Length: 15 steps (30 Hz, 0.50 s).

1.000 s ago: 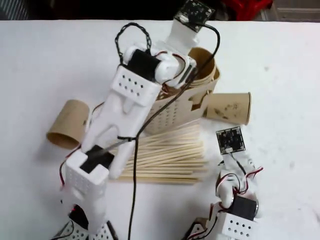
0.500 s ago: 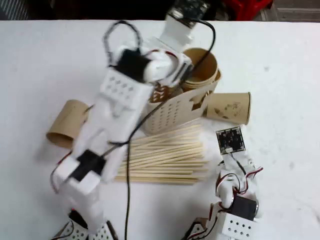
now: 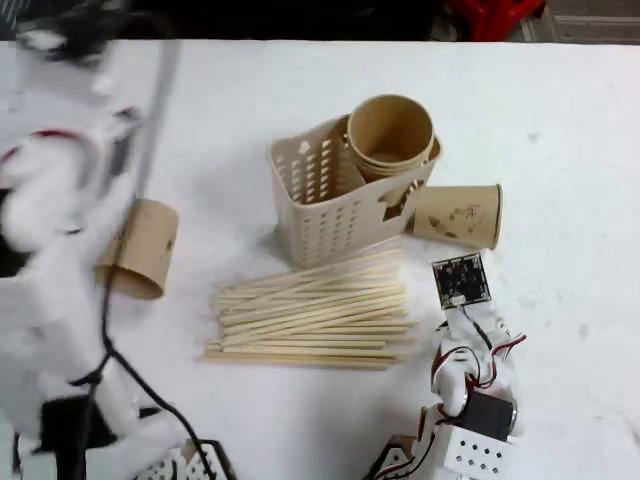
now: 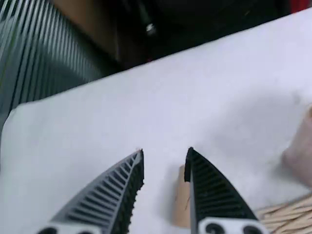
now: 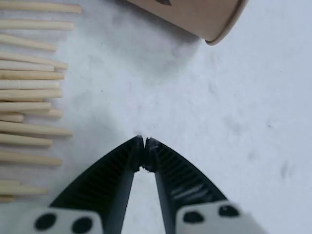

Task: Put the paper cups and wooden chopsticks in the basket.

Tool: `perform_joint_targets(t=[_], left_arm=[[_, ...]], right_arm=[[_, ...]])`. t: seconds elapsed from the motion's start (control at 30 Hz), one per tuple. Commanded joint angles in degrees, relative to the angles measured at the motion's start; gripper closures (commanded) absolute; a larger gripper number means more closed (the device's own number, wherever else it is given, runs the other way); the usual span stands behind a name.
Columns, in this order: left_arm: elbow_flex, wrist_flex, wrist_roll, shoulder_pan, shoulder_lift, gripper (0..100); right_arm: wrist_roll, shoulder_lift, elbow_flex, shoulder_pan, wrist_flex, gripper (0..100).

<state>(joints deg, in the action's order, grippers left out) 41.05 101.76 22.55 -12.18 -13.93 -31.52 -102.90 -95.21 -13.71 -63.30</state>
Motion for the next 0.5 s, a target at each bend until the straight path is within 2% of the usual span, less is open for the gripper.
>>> perform_joint_targets(t=[0.0, 0.13, 0.3, 0.47], left_arm=[[-16.3, 0.2, 10.8, -13.2, -7.4, 84], [-33.8, -6.1, 19.7, -21.0, -14.4, 84], [-56.6, -22.9, 29.9, -29.8, -23.0, 77], [-75.0, -36.1, 40.6, -33.6, -30.0, 73]], right_arm=[[-0.6, -0.3, 0.2, 0.7, 1.1, 98.1], [-0.6, -0.3, 0.2, 0.7, 1.1, 98.1], [-0.6, -0.3, 0.2, 0.7, 1.1, 98.1], [-0.6, -0.3, 0.2, 0.7, 1.1, 98.1]])
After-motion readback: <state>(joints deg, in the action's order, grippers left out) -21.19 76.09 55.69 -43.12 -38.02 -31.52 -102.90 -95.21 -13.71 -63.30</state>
